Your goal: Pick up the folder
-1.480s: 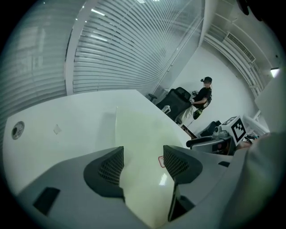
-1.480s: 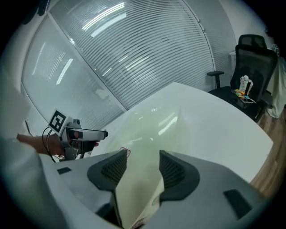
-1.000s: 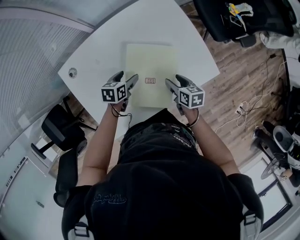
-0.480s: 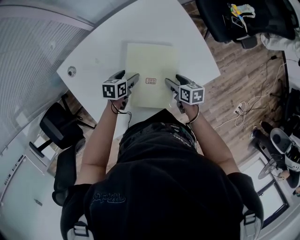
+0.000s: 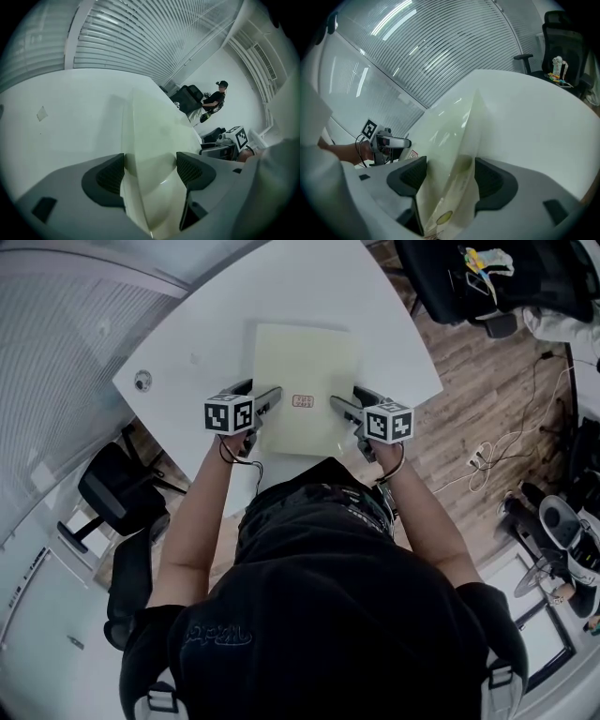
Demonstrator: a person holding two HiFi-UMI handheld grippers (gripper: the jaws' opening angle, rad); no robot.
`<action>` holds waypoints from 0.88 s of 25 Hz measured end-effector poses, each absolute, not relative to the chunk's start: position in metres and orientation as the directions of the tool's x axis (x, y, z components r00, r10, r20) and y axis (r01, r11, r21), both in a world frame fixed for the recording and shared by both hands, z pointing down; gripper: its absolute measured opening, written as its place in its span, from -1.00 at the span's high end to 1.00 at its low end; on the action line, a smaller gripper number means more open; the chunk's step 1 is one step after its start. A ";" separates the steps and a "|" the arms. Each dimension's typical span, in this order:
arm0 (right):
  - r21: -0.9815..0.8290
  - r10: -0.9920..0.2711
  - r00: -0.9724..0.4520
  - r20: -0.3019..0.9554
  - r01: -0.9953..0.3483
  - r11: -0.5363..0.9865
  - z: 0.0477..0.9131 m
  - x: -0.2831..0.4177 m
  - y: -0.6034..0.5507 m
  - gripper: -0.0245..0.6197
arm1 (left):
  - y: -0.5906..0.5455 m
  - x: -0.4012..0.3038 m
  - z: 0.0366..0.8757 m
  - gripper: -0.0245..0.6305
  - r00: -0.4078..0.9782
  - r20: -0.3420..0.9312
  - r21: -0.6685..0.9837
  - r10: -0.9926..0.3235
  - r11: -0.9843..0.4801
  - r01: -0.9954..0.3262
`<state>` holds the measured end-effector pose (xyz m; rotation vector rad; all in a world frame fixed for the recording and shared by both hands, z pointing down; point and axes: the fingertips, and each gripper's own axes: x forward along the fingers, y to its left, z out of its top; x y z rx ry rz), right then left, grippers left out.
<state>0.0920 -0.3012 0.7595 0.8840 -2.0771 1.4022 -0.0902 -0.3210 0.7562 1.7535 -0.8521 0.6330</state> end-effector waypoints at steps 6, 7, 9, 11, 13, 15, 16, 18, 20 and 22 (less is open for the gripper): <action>-0.668 -0.203 -0.722 0.662 -0.690 0.277 0.762 0.088 -0.302 -0.06 | -0.322 -0.090 0.763 -0.19 0.639 0.742 0.605 -0.202 -0.208 -0.768; -0.669 -0.200 -0.724 0.661 -0.688 0.279 0.763 0.088 -0.302 -0.06 | -0.323 -0.090 0.764 -0.19 0.644 0.738 0.612 -0.199 -0.203 -0.764; -0.671 -0.206 -0.725 0.658 -0.688 0.277 0.764 0.088 -0.303 -0.08 | -0.322 -0.091 0.766 -0.20 0.661 0.725 0.636 -0.194 -0.182 -0.750; -0.681 -0.210 -0.730 0.650 -0.683 0.264 0.766 0.089 -0.302 -0.10 | -0.321 -0.090 0.768 -0.22 0.687 0.701 0.669 -0.190 -0.160 -0.726; -0.709 -0.208 -0.748 0.630 -0.663 0.239 0.769 0.089 -0.301 -0.10 | -0.322 -0.090 0.766 -0.21 0.704 0.684 0.687 -0.190 -0.156 -0.710; -0.724 -0.202 -0.760 0.618 -0.650 0.233 0.770 0.089 -0.301 -0.10 | -0.323 -0.090 0.766 -0.21 0.706 0.682 0.688 -0.190 -0.159 -0.708; -0.723 -0.197 -0.760 0.620 -0.650 0.235 0.770 0.089 -0.301 -0.10 | -0.323 -0.091 0.766 -0.21 0.705 0.683 0.687 -0.191 -0.160 -0.709; -0.718 -0.188 -0.755 0.629 -0.656 0.232 0.770 0.089 -0.301 -0.10 | -0.323 -0.091 0.766 -0.21 0.699 0.688 0.682 -0.195 -0.157 -0.714; -0.718 -0.185 -0.749 0.636 -0.662 0.214 0.769 0.089 -0.300 -0.10 | -0.322 -0.092 0.766 -0.21 0.696 0.689 0.680 -0.201 -0.150 -0.717; -0.715 -0.182 -0.743 0.644 -0.670 0.200 0.768 0.090 -0.301 -0.10 | -0.322 -0.091 0.766 -0.21 0.694 0.690 0.679 -0.207 -0.146 -0.719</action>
